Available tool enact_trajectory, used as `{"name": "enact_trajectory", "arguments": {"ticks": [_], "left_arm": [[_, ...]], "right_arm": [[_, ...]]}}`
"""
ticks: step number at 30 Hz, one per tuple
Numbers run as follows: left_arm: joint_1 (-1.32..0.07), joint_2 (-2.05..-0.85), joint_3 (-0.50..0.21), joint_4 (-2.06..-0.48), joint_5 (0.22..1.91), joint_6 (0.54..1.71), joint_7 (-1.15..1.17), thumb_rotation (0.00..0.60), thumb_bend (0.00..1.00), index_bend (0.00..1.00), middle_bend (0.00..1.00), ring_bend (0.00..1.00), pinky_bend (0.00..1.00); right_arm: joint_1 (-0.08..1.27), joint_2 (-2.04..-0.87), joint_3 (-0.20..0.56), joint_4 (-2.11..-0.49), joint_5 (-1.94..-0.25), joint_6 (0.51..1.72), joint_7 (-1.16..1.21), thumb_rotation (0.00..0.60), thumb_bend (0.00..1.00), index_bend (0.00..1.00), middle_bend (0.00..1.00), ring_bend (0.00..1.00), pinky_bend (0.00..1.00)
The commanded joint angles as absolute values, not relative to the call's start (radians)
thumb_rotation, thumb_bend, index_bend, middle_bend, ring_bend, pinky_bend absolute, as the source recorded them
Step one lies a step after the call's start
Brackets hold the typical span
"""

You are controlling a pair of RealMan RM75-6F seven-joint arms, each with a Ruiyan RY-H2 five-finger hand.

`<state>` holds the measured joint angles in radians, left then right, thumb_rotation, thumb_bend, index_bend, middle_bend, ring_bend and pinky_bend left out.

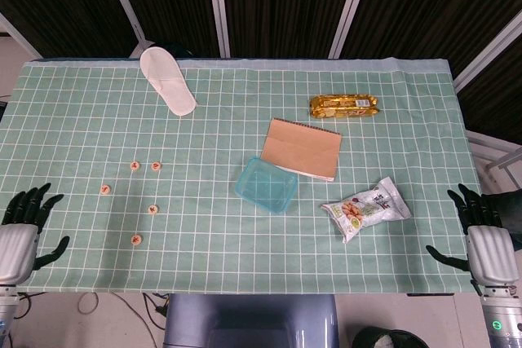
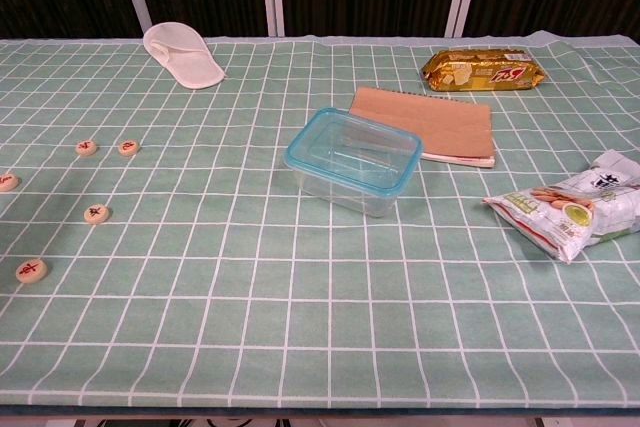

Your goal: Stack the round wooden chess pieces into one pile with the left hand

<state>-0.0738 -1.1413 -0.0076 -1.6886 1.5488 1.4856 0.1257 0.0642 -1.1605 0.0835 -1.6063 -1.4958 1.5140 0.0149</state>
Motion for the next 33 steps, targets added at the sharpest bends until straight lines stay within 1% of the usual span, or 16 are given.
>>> {"name": "enact_trajectory", "arguments": {"ticks": [1,9,15,20,27,33], "left_arm": [[-0.089,-1.139,0.013,-1.701,1.553,1.441,0.176,0.600,0.27,0.20,0.00,0.00,0.05],[-0.167,-1.181,0.017,-1.711,1.508,1.280,0.280,0.600,0.27,0.26,0.00,0.00,0.04],[-0.211,-1.223,0.018,-1.717,1.473,1.201,0.387,0.600,0.27,0.29,0.00,0.00,0.04],[-0.227,-1.263,0.020,-1.706,1.447,1.178,0.442,0.600,0.27,0.33,0.00,0.00,0.04],[-0.242,-1.316,0.027,-1.660,1.422,1.153,0.483,0.600,0.27,0.34,0.00,0.00,0.04],[-0.252,-1.363,0.022,-1.615,1.414,1.157,0.493,0.600,0.29,0.36,0.01,0.00,0.04]], "right_arm": [[0.063,-1.160,0.084,-1.607,-1.494,1.515,0.015,0.600,0.20,0.10,0.00,0.06,0.00],[0.062,-1.159,0.085,-1.610,-1.492,1.516,0.015,0.600,0.20,0.10,0.00,0.06,0.00],[0.062,-1.158,0.087,-1.611,-1.489,1.515,0.015,0.600,0.20,0.10,0.00,0.06,0.00],[0.061,-1.157,0.087,-1.612,-1.486,1.514,0.019,0.600,0.20,0.10,0.00,0.06,0.00],[0.061,-1.155,0.090,-1.613,-1.480,1.511,0.021,0.600,0.20,0.10,0.00,0.06,0.00],[0.061,-1.153,0.092,-1.616,-1.475,1.510,0.020,0.600,0.20,0.10,0.00,0.06,0.00]]}}
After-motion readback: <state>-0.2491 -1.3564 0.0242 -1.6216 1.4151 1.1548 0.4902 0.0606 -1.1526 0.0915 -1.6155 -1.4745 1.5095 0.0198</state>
